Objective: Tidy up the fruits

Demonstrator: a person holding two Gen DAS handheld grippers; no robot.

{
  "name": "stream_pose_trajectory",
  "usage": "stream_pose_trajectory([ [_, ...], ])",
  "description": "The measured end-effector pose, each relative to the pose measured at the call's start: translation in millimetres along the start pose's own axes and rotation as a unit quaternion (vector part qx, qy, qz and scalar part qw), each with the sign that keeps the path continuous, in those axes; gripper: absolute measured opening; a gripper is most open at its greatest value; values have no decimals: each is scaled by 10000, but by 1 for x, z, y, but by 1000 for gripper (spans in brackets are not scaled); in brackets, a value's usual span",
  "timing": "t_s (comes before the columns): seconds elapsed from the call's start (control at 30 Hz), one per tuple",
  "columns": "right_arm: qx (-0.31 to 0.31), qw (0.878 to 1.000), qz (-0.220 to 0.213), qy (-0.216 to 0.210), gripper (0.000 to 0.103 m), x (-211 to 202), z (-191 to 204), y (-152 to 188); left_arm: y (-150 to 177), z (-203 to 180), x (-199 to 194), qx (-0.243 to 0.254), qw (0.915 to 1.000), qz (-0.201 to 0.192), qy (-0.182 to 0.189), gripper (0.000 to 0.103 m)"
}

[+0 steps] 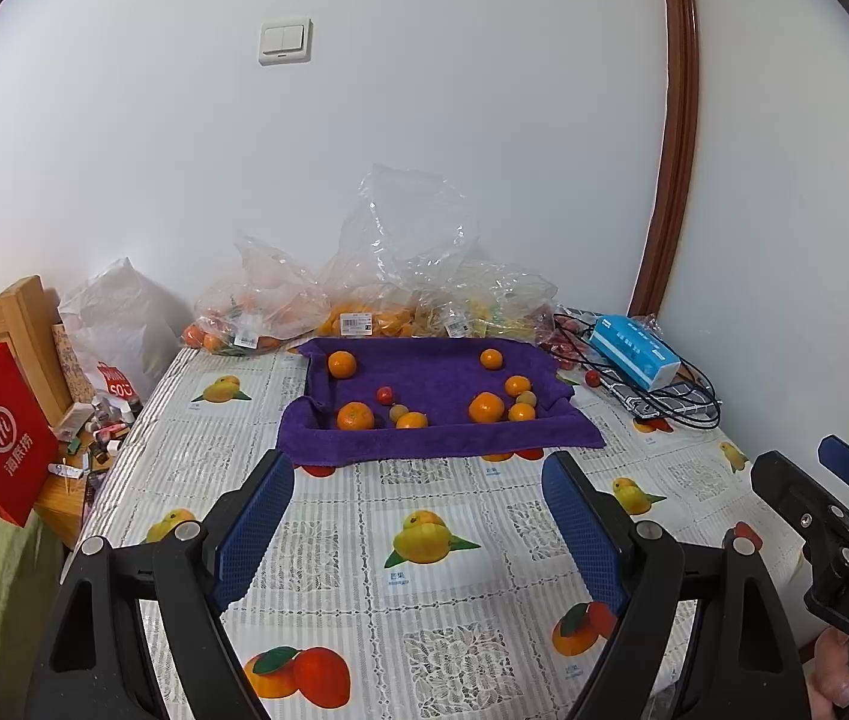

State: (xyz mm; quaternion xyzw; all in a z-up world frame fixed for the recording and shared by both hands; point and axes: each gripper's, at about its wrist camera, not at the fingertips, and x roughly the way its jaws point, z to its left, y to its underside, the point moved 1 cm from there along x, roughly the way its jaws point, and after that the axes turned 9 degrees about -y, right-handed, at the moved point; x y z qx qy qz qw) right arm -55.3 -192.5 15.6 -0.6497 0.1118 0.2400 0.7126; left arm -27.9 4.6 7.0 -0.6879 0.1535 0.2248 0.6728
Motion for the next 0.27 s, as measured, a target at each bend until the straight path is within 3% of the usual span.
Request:
stream_pose_trajectory([
  [0.27,-8,10000,-8,-8,99,-1,0,0,-2,-2,-1,33,10000,-31,12,84],
])
